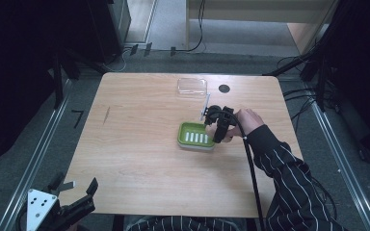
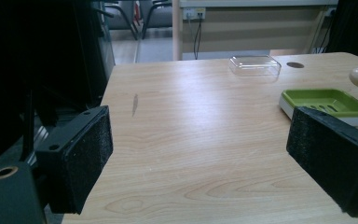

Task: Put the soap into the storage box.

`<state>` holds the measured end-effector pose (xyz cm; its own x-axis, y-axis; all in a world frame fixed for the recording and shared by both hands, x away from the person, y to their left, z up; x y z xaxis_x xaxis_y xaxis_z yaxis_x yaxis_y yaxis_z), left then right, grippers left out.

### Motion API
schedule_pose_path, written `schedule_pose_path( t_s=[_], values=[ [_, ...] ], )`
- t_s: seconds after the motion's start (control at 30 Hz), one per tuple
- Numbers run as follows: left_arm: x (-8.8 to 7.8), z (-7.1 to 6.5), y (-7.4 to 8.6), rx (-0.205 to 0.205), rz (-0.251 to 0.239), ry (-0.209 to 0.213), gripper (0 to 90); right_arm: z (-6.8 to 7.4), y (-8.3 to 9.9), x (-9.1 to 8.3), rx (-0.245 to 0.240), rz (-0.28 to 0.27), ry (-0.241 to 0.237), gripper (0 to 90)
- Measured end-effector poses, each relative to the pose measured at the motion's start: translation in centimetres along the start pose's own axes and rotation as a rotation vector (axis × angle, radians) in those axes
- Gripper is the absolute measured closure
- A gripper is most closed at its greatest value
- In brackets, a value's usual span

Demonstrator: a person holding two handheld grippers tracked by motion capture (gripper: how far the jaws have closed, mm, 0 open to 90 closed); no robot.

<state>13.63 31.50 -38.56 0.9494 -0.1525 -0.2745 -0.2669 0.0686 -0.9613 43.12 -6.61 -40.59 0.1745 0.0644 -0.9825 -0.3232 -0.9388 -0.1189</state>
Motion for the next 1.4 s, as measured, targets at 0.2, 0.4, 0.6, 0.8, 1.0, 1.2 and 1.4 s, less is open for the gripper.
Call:
schedule_pose_path(
  t_s=[0.2,0.4,0.6,0.8,1.0,1.2,1.4],
  values=[
    [-0.3,0.1,0.1,-0.003,0.000,-0.012,7.2,-0.1,-0.6,0.1,-0.008,0.005,0.000,33.3],
    [-0.5,0.1,0.1,-0.001,-0.001,-0.013,7.2,-0.2,-1.2,0.1,-0.030,-0.008,0.005,33.3],
    [-0.7,0.1,0.2,-0.006,-0.004,-0.022,7.2,-0.1,-1.8,0.1,-0.033,-0.014,0.008,33.3],
    [-1.0,0.1,0.3,-0.006,-0.004,-0.030,7.2,0.0,-2.3,0.1,-0.049,-0.019,0.010,33.3],
    [-1.3,0.2,0.4,-0.009,-0.003,-0.042,7.2,0.0,-2.9,0.2,-0.058,-0.021,0.011,33.3],
    [-1.6,0.2,0.5,-0.013,-0.008,-0.051,7.2,0.1,-3.4,0.4,-0.064,-0.024,0.009,33.3],
    [-1.9,0.2,0.6,-0.015,-0.006,-0.061,7.2,0.1,-3.8,0.6,-0.076,-0.024,0.005,33.3]
  ],
)
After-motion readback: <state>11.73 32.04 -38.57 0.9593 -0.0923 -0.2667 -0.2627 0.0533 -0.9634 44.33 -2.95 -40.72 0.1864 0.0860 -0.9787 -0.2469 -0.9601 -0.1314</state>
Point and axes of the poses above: each handheld gripper's, and its own axes: x roughly forward along the jaws, y roughly out of its underside, z roughly to its left, the point moved 1 cm from there along x, roughly forward along the jaws, and after that the axes turned 2 degrees about y, right-handed, at the moved point
